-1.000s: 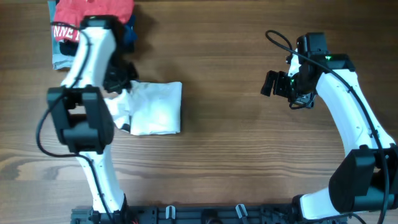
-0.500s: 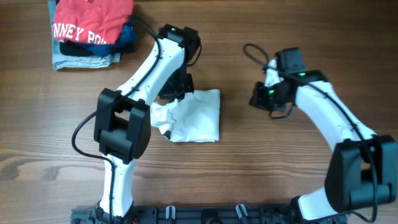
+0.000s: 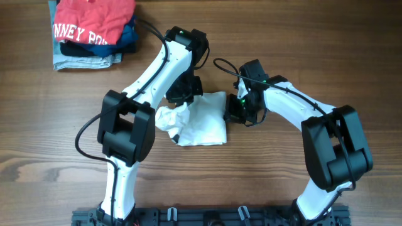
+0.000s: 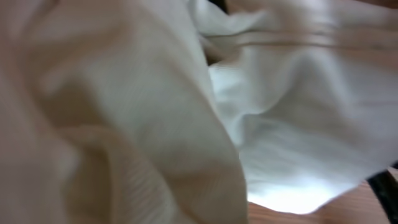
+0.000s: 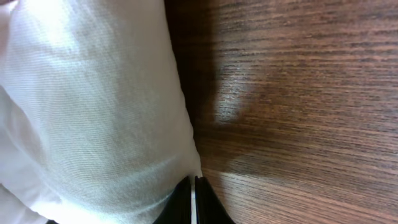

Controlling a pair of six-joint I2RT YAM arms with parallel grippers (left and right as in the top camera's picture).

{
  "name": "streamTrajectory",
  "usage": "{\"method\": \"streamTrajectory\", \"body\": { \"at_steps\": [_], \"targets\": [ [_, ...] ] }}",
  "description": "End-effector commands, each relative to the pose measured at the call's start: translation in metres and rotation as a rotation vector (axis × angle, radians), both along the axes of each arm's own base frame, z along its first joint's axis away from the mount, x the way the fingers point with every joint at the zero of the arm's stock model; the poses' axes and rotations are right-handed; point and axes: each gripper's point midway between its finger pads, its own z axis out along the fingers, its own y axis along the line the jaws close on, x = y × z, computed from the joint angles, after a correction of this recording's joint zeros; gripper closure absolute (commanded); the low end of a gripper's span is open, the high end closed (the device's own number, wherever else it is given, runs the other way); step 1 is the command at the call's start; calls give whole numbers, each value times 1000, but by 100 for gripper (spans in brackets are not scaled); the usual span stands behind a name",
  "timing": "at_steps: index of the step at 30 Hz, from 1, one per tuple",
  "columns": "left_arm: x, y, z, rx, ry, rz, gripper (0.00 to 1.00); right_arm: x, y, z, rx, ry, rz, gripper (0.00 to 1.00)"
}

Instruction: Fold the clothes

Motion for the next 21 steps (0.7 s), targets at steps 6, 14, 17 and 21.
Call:
{"method": "streamTrajectory", "body": {
  "at_steps": [6, 14, 17, 21],
  "targets": [
    [-22, -66, 6, -125, -17, -104, 64, -8, 3, -20, 6, 64, -15, 96],
    [-28, -95, 3, -121, -91, -202, 62, -5, 1, -20, 10, 61, -23, 96],
    [-25, -97, 4, -131, -104, -206, 54, 11, -17, -11, 37, 51, -87, 96],
    [-13, -108, 37, -207, -198, -237, 50, 30, -48, 9, 47, 13, -137, 91]
  ]
}}
